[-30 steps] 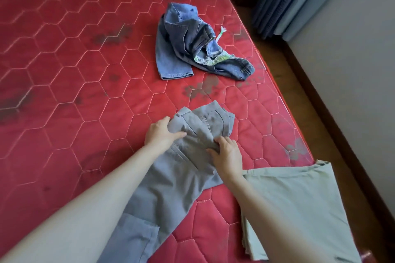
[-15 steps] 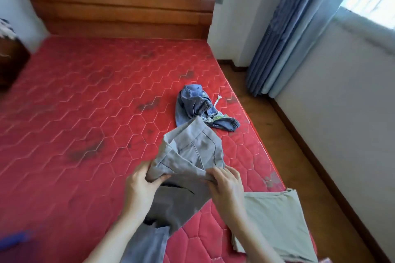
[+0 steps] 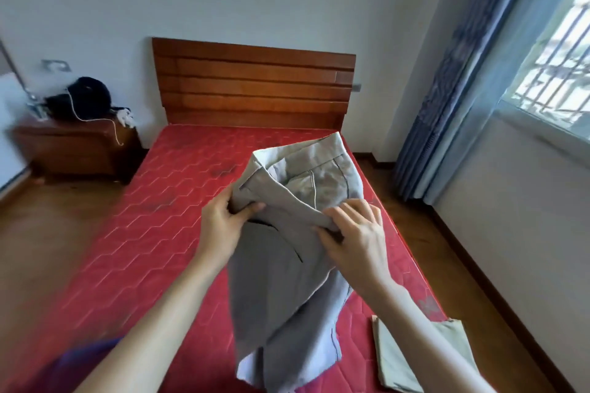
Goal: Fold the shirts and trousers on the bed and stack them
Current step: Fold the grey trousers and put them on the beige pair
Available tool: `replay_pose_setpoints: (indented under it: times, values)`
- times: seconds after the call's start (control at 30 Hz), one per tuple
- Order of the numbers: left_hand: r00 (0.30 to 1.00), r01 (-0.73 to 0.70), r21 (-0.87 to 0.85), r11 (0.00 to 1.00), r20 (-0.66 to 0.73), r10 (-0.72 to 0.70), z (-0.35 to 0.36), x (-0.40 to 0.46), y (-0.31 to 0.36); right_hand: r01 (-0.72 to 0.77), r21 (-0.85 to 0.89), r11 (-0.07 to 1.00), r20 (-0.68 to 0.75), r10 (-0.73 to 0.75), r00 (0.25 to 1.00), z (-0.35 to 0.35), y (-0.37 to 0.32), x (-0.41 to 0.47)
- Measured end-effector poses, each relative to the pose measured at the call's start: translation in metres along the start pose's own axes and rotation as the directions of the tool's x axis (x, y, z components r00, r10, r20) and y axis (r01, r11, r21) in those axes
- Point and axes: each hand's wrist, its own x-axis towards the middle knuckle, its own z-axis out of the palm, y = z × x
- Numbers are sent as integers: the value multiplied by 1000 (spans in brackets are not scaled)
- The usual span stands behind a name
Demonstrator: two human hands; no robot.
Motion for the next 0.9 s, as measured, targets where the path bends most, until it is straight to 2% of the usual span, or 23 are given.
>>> replay_pose_setpoints:
  times: [0.1,0.17,0.23,0.3,0.33,0.37,0.4,0.43,0.47,0.53,0.6,0.67,0.73,0.83,0.9]
  values:
    - [1000,-1,-56,998,16,1,-20,5,15,91,26,996,-11,-90,996,-8,-20,6]
    - [1000,-15,-77,997,16,17,-32,5,22,82,74,994,-37,-80,996,-14,-26,10]
    - [999,-29,-102,994,18,31,-44,5,27,5,122,992,-69,4,998,-20,-26,22]
    - [999,-3,-156,988,46,11,-55,4,30,-159,171,972,34,156,987,-27,-20,39]
    - [998,11,-172,985,65,0,-60,3,31,-290,248,924,164,255,953,-29,-18,47]
    - [996,21,-179,984,86,-5,-63,1,32,-448,352,822,317,345,883,-31,-18,53]
    - [994,27,-180,983,109,-8,-67,0,33,-588,454,669,458,390,798,-31,-18,57]
    - [992,34,-181,983,128,-11,-70,-1,34,-684,523,508,569,389,724,-30,-18,59]
    - [990,40,-181,983,138,-15,-72,-2,34,-717,557,420,613,374,696,-27,-20,58]
    - [993,41,-156,987,119,-22,-74,-5,34,-677,592,436,553,391,735,-22,-28,53]
    - [1000,23,-6,1000,19,-22,-73,-5,32,-625,632,458,476,407,779,-18,-40,53]
    - [994,67,153,986,-92,-53,-68,-8,29,-613,627,481,464,401,790,-12,-52,58]
    - [984,147,220,965,-135,-119,-60,-13,25,-647,585,490,481,433,763,-3,-62,65]
    - [964,259,390,883,-164,-210,-43,-33,18,-711,567,416,498,515,698,9,-67,76]
    - [962,272,324,906,-119,-246,-27,-56,18,-744,566,355,509,559,654,17,-66,83]
